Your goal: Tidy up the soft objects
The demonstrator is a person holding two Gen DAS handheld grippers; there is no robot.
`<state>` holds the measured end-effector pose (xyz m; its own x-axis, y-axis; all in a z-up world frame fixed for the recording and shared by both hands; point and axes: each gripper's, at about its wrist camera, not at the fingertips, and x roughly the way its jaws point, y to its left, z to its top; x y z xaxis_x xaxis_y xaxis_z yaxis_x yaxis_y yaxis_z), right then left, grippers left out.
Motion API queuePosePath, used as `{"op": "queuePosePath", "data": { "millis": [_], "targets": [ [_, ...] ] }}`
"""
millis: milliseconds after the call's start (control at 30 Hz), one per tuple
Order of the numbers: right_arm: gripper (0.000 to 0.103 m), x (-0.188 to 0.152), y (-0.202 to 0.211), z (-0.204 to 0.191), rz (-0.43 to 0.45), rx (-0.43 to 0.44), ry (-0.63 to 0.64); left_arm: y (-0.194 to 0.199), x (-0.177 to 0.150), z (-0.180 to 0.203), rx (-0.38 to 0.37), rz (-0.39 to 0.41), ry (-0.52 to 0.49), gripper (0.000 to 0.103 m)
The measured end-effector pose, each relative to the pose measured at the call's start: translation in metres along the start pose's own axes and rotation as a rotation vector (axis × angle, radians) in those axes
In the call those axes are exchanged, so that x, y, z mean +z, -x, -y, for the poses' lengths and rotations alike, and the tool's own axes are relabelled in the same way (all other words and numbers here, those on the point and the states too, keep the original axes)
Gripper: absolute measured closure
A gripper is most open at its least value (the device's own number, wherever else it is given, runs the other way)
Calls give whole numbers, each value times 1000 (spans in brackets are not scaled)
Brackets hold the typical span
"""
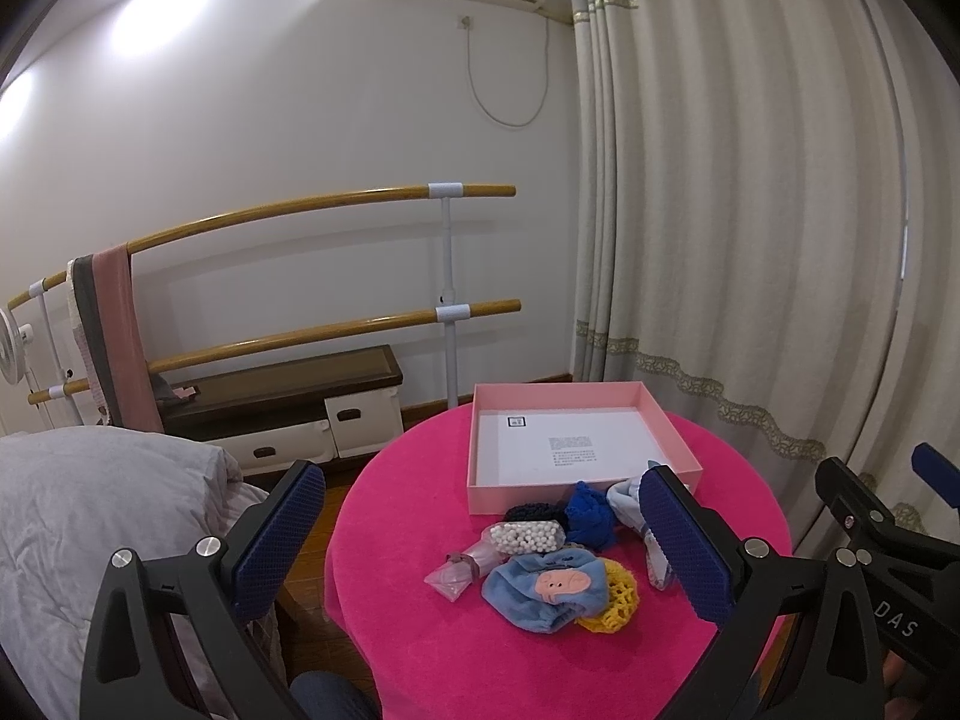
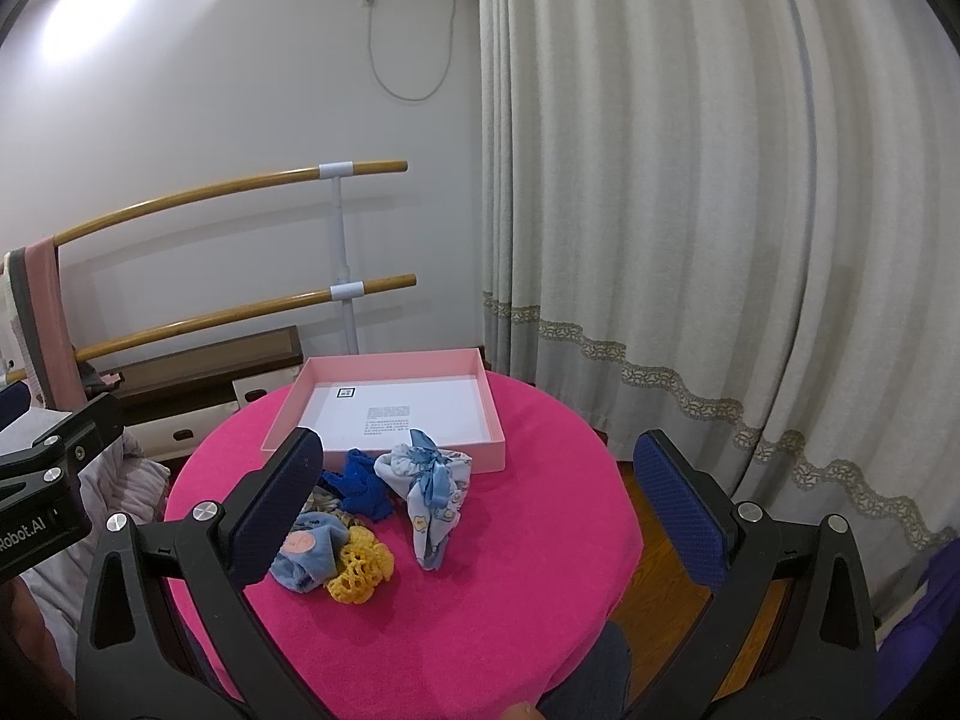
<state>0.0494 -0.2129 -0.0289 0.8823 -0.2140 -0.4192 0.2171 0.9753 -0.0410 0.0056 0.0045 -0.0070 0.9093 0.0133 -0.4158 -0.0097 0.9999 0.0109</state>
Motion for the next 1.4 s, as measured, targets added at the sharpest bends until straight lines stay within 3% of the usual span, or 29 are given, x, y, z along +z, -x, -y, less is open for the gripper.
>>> {"op": "queuePosePath", "data": {
  "millis": [633,933,1400],
  "targets": [
    [0,-13,-23,2,-53,2,15,-23,-11,-5,-9,-29,3,0],
    [0,-41,-79,8,-188,8,27,-87,-36,-12,20,-194,0,0],
    [0,-67,-153,0,-341,68,60,-187,-68,-4,-71,-417,40,0]
  ]
}}
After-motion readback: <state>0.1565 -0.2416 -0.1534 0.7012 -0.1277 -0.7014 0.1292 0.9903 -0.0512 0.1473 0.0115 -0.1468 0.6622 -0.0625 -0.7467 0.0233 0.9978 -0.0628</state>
